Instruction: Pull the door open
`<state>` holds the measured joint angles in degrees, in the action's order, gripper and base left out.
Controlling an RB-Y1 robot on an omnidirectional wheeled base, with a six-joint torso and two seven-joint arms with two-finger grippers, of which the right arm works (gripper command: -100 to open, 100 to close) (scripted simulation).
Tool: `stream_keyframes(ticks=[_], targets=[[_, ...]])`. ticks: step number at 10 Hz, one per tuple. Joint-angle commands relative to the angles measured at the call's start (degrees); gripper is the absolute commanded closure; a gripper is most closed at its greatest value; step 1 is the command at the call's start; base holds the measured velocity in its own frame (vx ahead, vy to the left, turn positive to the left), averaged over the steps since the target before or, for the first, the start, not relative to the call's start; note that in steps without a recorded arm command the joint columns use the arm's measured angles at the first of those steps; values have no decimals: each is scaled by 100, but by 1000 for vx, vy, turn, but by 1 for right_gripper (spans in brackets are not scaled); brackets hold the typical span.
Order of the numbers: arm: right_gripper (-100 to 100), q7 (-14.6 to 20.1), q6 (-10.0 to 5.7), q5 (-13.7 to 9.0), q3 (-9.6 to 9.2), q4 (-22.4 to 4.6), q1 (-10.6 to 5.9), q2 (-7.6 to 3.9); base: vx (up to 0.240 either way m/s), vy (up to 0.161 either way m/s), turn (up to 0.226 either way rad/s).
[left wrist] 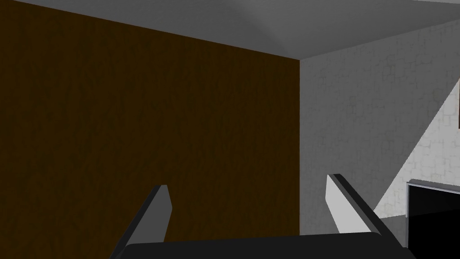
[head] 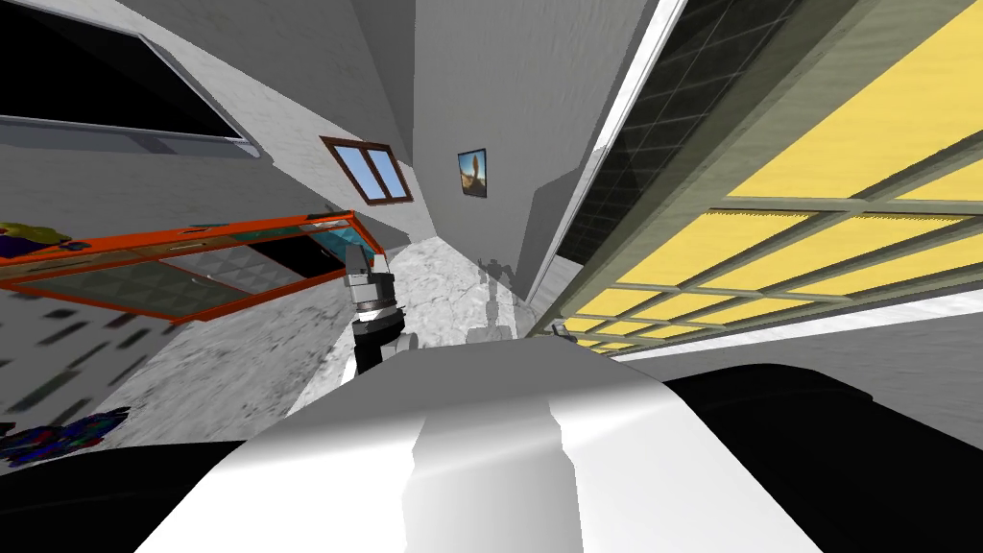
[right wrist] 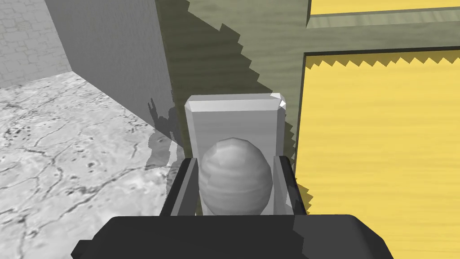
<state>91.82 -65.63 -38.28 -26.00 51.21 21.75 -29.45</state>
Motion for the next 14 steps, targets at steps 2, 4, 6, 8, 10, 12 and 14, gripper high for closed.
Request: stream_keyframes(ticks=[2, 4, 6, 8, 10, 12, 14], targets=[[100, 115, -143, 60, -105, -92, 11, -66, -199, -24, 113], [100, 207, -255, 103, -180, -171, 8, -125, -233, -35, 133], [100, 325, -399, 159, -276, -272, 4, -201, -250, -44, 153], [100, 319, -367, 168, -296, -245, 14, -205, -159, -19, 65], [100, 395, -462, 198, -369, -353, -3, -231, -187, -21, 143], [100, 468, -566, 219, -423, -458, -29, -264, -171, -35, 112], [100, 549, -681, 242, -484, -573, -58, -300, -213, -28, 132]])
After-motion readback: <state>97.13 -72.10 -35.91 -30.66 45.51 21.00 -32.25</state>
